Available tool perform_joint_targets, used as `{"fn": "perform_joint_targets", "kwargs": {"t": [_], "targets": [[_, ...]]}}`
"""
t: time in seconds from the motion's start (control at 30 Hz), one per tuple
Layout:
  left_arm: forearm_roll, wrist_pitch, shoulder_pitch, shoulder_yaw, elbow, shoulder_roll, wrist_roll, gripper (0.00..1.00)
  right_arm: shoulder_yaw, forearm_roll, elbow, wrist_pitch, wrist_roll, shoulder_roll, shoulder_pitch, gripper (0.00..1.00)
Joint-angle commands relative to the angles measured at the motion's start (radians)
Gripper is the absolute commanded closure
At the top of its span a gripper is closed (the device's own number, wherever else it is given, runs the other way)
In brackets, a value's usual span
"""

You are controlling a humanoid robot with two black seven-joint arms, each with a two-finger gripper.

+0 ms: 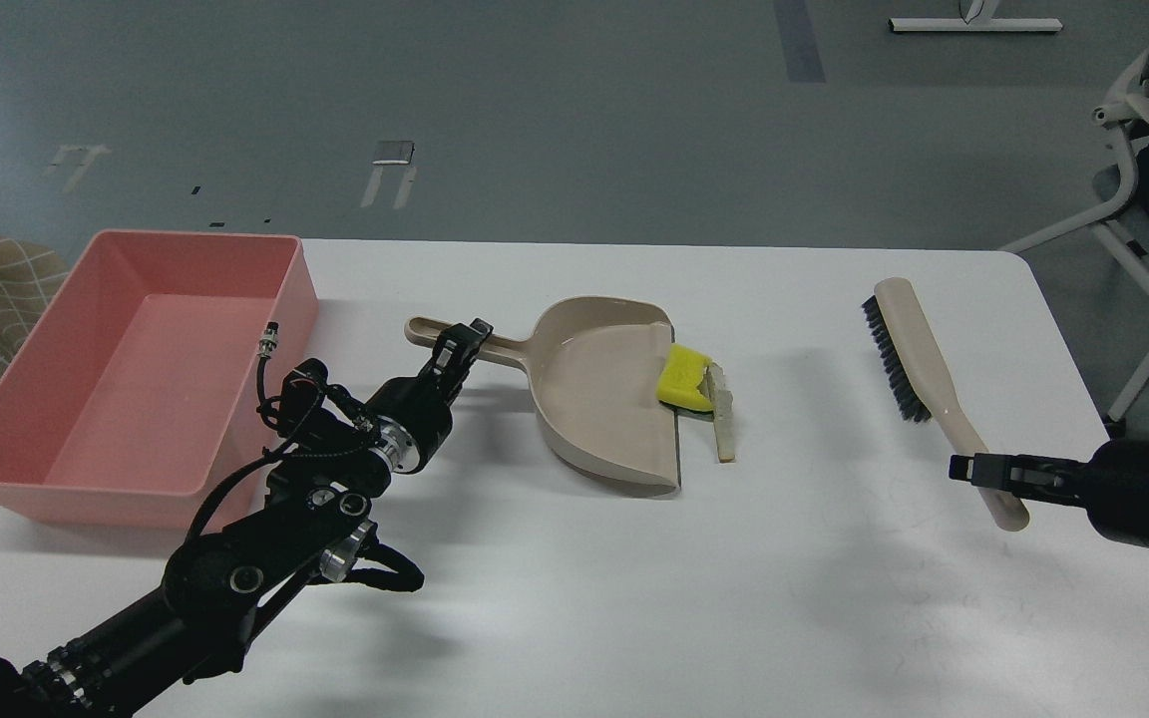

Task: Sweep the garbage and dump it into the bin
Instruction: 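Grasp the wooden-handled brush with the right gripper, then sweep the brush across the dustpan toward the left gripper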

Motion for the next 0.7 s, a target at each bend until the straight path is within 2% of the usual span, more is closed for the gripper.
{"fn": "perform_joint_targets", "kwargs": {"t": [0.0,0.1,0.27,0.67], "targets": [[0.002,0.0,0.0,0.002,-0.001,-0.004,-0.004,1.0,-0.004,-0.003,-0.03,0.023,-0.017,0.08,0.008,1.0],[0.002,0.0,0.002,0.002,0.001,-0.004,-0.007,1.0,-0.005,-0.003,-0.068,0.026,-0.042,0.162,0.003,1.0],[0.005,0.0,0.005,0.004,0.001,-0.001,-0.009,1.0,-0.005,-0.02,-0.144,0.056,-0.057,0.296,0.012,1.0],[0.008,0.0,0.005,0.004,0.001,0.002,-0.009,1.0,-0.122,-0.008,-0.225,0.059,-0.043,0.482,0.116,1.0]]}}
